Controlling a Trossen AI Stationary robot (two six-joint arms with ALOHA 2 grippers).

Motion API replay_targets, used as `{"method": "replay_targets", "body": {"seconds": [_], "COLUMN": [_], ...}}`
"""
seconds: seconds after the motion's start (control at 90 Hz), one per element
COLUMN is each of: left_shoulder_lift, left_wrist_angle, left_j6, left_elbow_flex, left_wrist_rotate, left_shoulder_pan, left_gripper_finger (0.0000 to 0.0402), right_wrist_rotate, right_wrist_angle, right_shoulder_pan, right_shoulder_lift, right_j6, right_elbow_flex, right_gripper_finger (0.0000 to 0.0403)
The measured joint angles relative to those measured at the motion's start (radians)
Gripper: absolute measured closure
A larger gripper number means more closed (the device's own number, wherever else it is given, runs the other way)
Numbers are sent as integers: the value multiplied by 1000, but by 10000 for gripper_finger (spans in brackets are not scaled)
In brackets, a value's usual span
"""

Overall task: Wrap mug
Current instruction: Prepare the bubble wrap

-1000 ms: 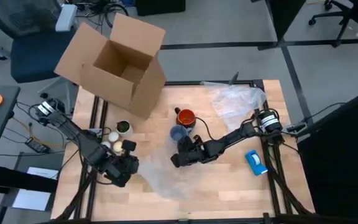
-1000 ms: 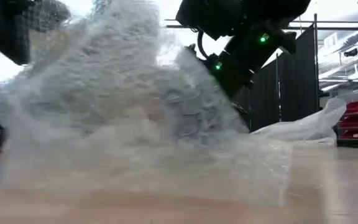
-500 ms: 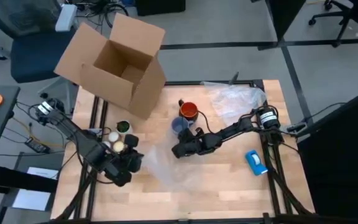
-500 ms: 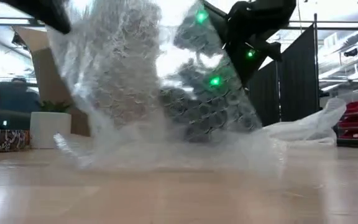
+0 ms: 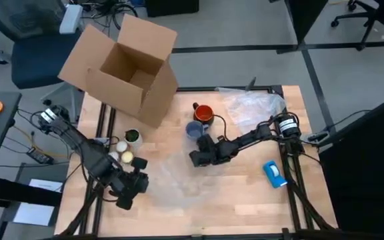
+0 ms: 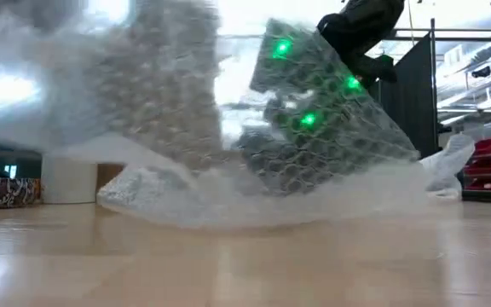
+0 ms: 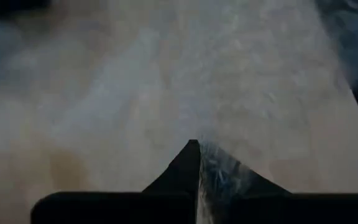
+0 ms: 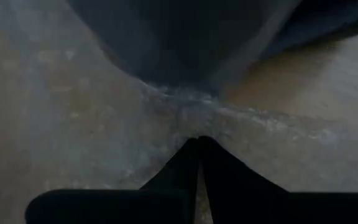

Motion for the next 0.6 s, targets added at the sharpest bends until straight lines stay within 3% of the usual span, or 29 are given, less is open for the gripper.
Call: {"method": "replay_targets", "body": {"seconds": [0.178, 0.367, 0.6], "left_shoulder_lift": [0, 0, 0], "left_wrist_angle": [99, 81, -124], "left_j6": [-32, -53, -105], "left_elbow_flex": [-90, -125, -125], "left_wrist_rotate": [80, 110, 73], "left_shoulder_pan": [-5, -6, 9], "left_gripper_finger": [402, 402, 402], "right_wrist_rotate": [-32, -27, 25], "right_wrist_angle": [-127, -280, -151], "right_shoulder_pan": [3, 26, 95], "right_shoulder_lift": [-36, -104, -139], "right_j6": [57, 107, -57], "right_elbow_flex": [0, -1, -1], "right_gripper_finger": [403, 403, 403]}}
